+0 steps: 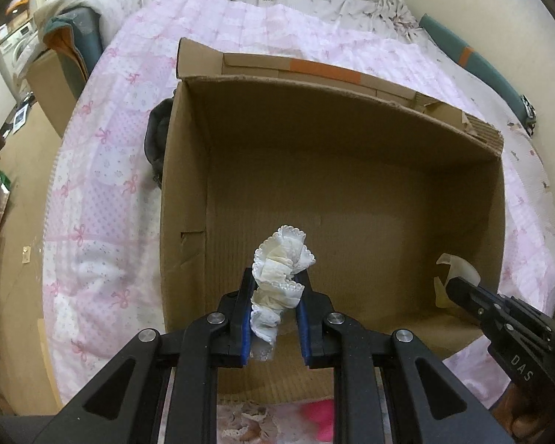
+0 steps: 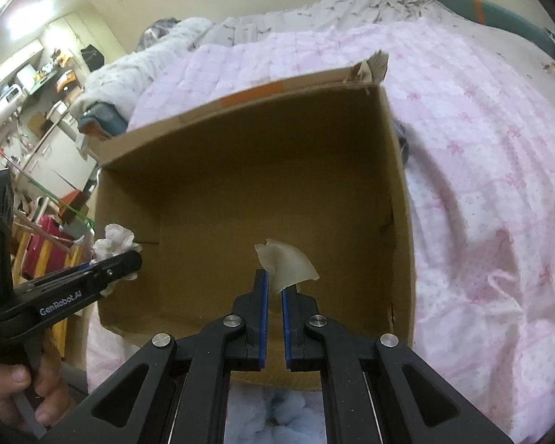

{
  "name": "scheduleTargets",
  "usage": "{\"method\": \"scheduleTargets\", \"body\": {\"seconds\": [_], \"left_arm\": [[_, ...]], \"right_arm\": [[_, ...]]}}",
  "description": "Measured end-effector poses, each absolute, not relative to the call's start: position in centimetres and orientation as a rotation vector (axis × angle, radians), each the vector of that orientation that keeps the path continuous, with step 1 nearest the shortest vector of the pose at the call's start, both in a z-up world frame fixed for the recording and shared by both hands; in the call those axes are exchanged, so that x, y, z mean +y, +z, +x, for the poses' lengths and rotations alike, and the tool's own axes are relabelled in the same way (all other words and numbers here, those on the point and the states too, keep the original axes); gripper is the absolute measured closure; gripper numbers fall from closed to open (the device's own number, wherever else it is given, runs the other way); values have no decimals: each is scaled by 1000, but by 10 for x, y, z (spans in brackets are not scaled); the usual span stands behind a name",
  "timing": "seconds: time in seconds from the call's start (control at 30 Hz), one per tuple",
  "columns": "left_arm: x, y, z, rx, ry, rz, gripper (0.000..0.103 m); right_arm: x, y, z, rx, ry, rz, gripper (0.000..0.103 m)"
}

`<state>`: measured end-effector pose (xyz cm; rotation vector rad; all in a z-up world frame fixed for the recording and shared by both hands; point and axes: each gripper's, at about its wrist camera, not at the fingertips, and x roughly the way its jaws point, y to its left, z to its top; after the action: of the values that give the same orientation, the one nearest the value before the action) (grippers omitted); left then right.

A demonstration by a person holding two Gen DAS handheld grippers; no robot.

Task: Organize soft objects
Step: 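Carry the lace scrunchie with the left tool over the cardboard box, then open the left tool to drop the scrunchie into the box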

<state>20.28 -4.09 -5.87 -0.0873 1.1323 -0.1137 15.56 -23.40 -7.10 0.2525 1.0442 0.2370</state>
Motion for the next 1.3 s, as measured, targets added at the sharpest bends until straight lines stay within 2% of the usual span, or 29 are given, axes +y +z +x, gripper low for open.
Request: {"method": "scheduleTargets", "body": {"seconds": [0.73, 0.93, 1.0, 1.07, 1.2, 1.27, 1.3], "left_arm": [[-54, -68, 194, 1119, -126, -10, 84], [-62, -68, 191, 1116, -142, 13, 79], [-64, -67, 190, 1110, -143, 34, 75], [-70, -67, 187, 1105, -154, 51, 63], [-76, -63, 185, 1092, -163, 62, 49], [-76, -62, 184, 1089, -161, 62, 39], [-75, -61, 184, 1086, -160, 56, 38]], "right_arm": [[-223, -92, 161, 1145, 240, 203, 95], [-221, -92, 160, 1142, 257, 202, 95], [-220, -92, 160, 1145, 259, 208, 95], [-223, -91, 160, 1145, 263, 220, 93], [-224, -88, 159, 1130, 274, 248, 93], [-224, -87, 159, 1125, 285, 261, 87], [-225, -87, 159, 1125, 291, 271, 78]]}}
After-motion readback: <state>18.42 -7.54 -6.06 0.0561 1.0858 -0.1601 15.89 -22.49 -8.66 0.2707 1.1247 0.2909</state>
